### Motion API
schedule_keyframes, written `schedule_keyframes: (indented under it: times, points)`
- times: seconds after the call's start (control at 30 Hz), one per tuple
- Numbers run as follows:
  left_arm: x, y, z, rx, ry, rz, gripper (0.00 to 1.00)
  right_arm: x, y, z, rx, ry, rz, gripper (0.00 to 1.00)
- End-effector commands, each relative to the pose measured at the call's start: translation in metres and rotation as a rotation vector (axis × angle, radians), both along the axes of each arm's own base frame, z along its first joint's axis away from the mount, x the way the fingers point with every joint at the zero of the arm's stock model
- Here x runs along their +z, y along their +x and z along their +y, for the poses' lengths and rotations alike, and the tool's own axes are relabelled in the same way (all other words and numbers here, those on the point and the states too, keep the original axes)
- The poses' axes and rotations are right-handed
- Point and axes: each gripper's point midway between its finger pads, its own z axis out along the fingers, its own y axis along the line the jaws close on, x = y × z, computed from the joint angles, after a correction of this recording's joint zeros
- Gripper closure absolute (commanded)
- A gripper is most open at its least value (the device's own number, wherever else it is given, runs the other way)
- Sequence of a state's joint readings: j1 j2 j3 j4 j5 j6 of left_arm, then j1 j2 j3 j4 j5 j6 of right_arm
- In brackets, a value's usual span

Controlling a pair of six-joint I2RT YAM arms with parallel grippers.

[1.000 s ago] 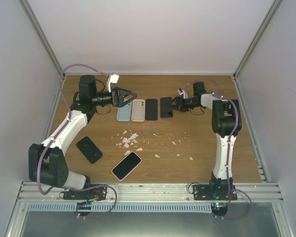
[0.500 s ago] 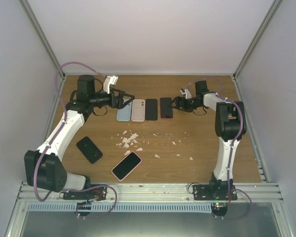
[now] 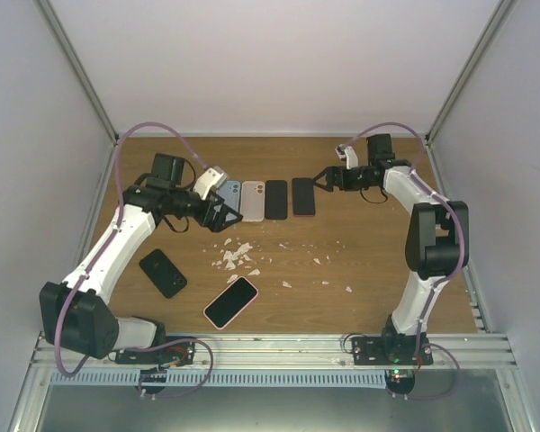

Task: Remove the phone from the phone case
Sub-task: Adjust the phone at the center of the board.

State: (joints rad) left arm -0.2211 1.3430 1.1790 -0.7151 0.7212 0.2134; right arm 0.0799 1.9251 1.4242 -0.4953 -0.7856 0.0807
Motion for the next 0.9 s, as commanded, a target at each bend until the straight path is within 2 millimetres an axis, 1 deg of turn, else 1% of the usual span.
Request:
schedule_keyframes:
  times: [0.0,0.07,0.17,0.2,0.27,0.47,0.53,0.63,0.87]
  points:
    - [-0.021,-0.041,0.006,-0.148,0.162,-0.051,0.01,0.022,-0.01,-0.003,0.014,-0.024,-0.069,0.0]
    - [-0.036,-0.058,0.005,-0.196,0.212,-0.034,0.01,0.033,-0.012,-0.003,0.014,-0.025,-0.099,0.0]
    - [-0.056,-0.081,0.0,-0.267,0.302,-0.048,0.01,0.041,-0.014,-0.005,0.008,-0.028,-0.125,0.0]
    - [-0.066,-0.09,0.001,-0.289,0.341,-0.052,0.01,0.043,-0.014,-0.006,0.005,-0.028,-0.129,0.0]
    - [-0.076,-0.105,-0.003,-0.343,0.384,-0.078,0.01,0.045,-0.015,-0.006,0.003,-0.026,-0.131,0.0]
    - [-0.115,-0.15,-0.009,-0.524,0.538,-0.134,0.01,0.045,-0.015,-0.009,-0.004,-0.026,-0.135,0.0]
    - [-0.123,-0.157,-0.011,-0.564,0.559,-0.136,0.01,0.044,-0.015,-0.01,-0.005,-0.025,-0.133,0.0]
    - [-0.131,-0.162,-0.014,-0.605,0.591,-0.162,0.01,0.043,-0.015,-0.01,-0.004,-0.027,-0.133,0.0]
    - [-0.143,-0.17,-0.035,-0.688,0.65,-0.243,0.01,0.041,-0.017,-0.011,-0.003,-0.032,-0.132,0.0]
